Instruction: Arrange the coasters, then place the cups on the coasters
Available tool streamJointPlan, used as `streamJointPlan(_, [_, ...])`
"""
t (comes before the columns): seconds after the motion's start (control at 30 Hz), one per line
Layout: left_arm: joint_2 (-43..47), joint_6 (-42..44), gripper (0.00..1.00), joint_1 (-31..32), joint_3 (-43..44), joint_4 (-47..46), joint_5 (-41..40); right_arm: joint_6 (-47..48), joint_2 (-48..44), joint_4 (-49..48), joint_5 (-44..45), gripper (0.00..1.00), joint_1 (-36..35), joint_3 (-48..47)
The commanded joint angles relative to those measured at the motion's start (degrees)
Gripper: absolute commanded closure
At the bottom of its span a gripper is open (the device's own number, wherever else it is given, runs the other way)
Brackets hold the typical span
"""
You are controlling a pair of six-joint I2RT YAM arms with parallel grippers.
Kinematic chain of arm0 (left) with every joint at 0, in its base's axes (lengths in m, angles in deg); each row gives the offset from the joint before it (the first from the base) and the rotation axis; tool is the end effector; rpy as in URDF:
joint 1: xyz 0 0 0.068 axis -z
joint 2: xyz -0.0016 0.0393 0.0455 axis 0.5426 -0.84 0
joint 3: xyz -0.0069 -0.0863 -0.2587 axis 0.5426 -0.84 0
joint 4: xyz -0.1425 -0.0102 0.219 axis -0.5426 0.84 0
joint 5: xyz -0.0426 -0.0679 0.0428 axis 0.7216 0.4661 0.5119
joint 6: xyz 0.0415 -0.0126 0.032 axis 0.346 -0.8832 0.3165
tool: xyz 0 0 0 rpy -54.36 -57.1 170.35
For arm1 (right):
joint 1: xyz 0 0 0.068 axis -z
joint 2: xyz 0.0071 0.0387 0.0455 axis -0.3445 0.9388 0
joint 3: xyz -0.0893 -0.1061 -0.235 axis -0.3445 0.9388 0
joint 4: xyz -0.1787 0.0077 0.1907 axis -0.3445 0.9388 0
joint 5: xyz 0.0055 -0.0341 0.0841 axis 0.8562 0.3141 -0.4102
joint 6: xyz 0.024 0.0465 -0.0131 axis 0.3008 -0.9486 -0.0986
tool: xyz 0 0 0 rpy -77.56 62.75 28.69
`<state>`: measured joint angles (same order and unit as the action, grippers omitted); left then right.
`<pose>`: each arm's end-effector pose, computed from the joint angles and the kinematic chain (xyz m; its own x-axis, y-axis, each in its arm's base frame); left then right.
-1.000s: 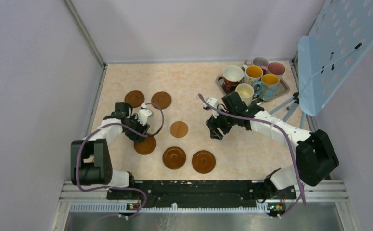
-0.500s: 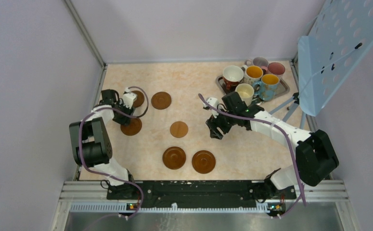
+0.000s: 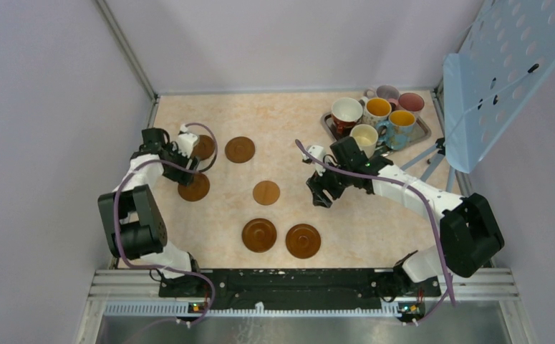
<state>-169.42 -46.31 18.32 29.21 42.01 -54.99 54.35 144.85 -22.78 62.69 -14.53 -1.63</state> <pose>0.3046 0.0705 0.1940 -0.7486 0.4351 -0.5003 0.4255 0.8940 0.1408 0.2325 0.1764 0.2336 -0.4603 -0.6197 -0.6357 -0.8550 0.5022 0.1295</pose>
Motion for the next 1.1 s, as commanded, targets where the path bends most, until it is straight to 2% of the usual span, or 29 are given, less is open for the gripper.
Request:
streamJointPlan(0.0, [8.38, 2.43, 0.20, -0.02, 7.99, 8.64, 13.08, 0.33, -1.64, 0.55, -0.88, 0.33, 0.57, -2.58])
streamJointPlan(0.07, [11.00, 4.72, 0.19, 0.95, 7.18, 11.94, 20.40, 0.26, -1.71, 1.08, -0.97, 0.33, 0.57, -3.59])
streamJointPlan(0.2, [17.48, 7.01, 0.15, 7.24, 0.43, 13.96, 24.16, -0.37, -2.30, 1.25, -1.63, 0.33, 0.70, -3.96])
streamJointPlan(0.4, [25.50, 3.21, 0.11, 23.67, -10.39, 9.42, 20.88, -3.16, -4.33, -0.74, -2.53, 0.34, 2.00, -2.45])
streamJointPlan(0.57, [24.85, 0.92, 0.11, 33.29, -14.14, 8.13, 17.11, -3.79, -4.81, -1.11, -2.42, 0.34, 2.24, -1.80])
streamJointPlan(0.7, [24.39, -0.59, 0.11, 41.39, -18.10, 3.66, 11.50, -4.10, -4.76, -1.33, -2.00, 0.34, 2.32, -1.53])
streamJointPlan(1.07, [18.08, -4.72, 0.18, 50.45, -21.60, -7.19, 1.31, -3.98, -4.13, -1.29, -0.64, 0.34, 2.33, -1.34])
